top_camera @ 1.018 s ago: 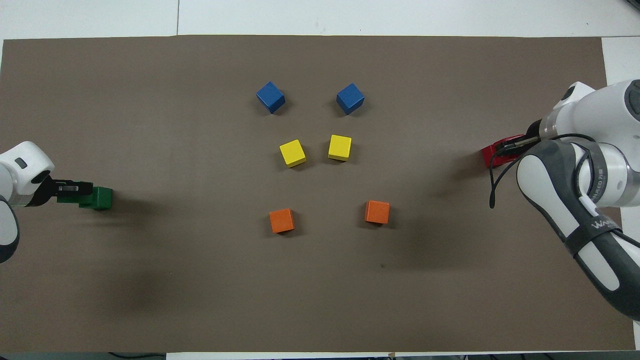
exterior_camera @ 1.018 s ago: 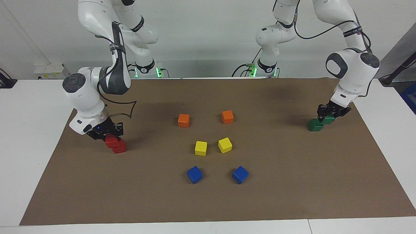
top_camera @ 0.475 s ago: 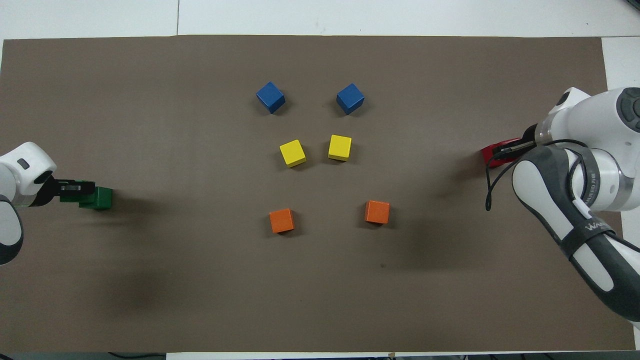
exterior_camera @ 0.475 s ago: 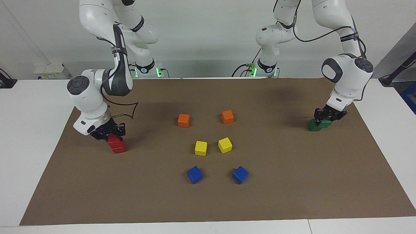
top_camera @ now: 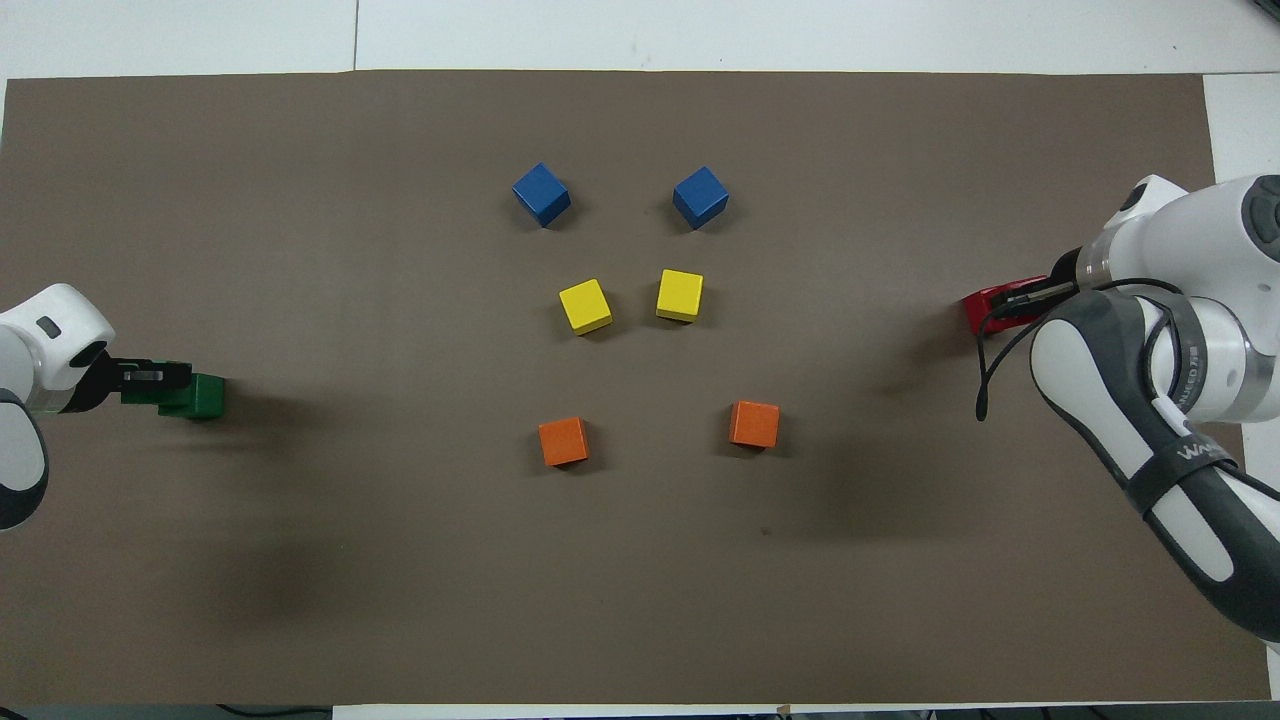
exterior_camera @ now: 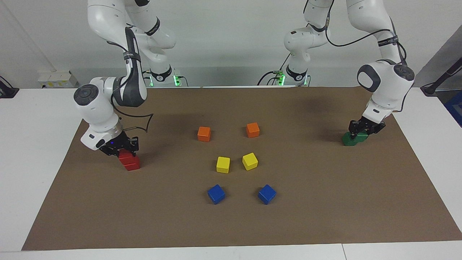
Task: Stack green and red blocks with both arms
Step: 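Open the left gripper and draw it back from the green stack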
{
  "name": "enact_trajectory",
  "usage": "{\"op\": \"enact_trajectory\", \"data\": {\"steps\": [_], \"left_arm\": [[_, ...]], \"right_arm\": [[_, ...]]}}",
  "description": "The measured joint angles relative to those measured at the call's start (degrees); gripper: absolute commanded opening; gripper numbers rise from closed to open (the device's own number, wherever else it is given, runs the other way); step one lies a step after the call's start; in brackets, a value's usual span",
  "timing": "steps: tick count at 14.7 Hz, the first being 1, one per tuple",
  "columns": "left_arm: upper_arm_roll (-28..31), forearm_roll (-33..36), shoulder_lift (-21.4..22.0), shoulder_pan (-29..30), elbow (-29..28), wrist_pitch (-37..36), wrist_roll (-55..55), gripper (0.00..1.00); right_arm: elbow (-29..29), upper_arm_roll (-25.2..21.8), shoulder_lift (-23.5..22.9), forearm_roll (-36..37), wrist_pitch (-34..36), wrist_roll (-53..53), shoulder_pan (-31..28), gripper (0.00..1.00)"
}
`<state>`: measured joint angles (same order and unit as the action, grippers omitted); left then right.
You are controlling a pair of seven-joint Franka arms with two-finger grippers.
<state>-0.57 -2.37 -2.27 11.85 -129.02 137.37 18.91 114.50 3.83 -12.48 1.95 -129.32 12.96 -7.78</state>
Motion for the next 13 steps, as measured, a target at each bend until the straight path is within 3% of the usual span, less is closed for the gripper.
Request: {"op": "enact_trajectory", "data": {"steps": [8,13], "left_arm": [[-0.09,0.0,-1.0,-0.44,-0.02,-1.09,0.0,1.0],[-0.02,0.0,-0.87,-0.42,9.61,-11.48,0.0,1.0]], "right_arm": [[0.16,0.06,0.02,0.0,0.0,0.0,-0.02,0.0],[0.27,0.15,0.1,0.0,0.0,0.0,-0.02,0.0]]}}
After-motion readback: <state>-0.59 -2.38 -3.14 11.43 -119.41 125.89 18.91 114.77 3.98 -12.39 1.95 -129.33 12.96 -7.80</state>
